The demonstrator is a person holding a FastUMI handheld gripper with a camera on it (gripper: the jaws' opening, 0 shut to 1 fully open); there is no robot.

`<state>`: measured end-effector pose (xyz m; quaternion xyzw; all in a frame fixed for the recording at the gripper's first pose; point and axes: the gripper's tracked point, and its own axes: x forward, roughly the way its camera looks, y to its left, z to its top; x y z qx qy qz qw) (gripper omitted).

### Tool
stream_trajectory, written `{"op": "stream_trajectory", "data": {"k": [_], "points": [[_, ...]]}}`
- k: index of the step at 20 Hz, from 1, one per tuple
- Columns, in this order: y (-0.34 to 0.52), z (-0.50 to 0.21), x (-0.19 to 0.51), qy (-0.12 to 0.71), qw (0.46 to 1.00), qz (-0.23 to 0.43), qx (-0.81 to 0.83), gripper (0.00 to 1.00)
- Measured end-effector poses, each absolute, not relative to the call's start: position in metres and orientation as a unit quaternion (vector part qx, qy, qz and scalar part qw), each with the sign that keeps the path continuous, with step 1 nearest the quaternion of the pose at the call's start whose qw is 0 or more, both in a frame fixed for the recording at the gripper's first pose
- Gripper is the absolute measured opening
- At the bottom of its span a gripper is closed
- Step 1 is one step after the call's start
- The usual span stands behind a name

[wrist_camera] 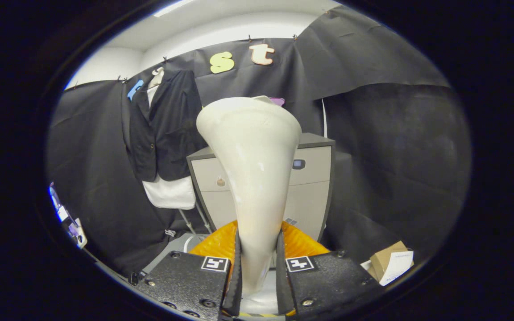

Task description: Iron the clothes twice with a garment steamer, once on the left side and once on the right side.

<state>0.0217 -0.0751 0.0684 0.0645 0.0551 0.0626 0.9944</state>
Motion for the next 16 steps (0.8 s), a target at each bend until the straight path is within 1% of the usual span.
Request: {"op": "stream_trajectory", "data": {"k": [6,16], "points": [[-0.060,0.066,0.012,0.053,0.994,0.081,0.046,0.34],[-0.070,0.060,0.022,0.063,0.994,0.080,0.042,0.34]]}}
